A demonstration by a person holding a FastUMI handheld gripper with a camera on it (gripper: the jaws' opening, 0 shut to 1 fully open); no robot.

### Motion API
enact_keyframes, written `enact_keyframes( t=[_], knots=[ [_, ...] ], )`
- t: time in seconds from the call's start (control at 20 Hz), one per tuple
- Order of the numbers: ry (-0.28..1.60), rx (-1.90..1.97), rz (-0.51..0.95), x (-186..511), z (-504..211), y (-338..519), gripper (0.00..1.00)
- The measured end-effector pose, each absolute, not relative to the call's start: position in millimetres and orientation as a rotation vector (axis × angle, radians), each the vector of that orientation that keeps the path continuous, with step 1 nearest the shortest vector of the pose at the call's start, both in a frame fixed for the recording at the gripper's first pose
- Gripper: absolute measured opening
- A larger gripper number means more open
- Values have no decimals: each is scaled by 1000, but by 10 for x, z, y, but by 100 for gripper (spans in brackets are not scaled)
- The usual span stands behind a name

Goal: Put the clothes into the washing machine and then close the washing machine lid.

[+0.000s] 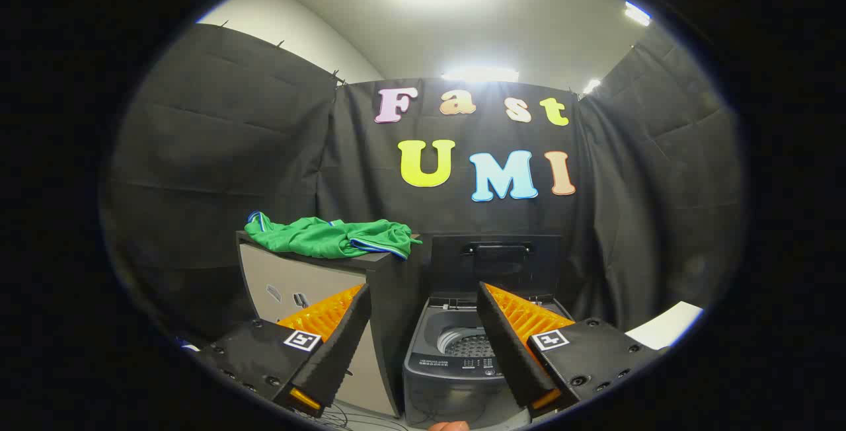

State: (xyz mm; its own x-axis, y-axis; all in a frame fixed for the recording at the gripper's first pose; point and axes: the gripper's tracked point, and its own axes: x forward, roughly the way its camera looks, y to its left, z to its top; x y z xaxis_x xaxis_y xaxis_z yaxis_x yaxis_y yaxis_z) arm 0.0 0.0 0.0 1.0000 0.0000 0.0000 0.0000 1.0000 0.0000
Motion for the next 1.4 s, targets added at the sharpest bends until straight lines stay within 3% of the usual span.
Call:
enact_keyframes(
  t=[1.4],
  knots=[
    [-4, -32, 44, -4, 187, 119, 100]
  ],
)
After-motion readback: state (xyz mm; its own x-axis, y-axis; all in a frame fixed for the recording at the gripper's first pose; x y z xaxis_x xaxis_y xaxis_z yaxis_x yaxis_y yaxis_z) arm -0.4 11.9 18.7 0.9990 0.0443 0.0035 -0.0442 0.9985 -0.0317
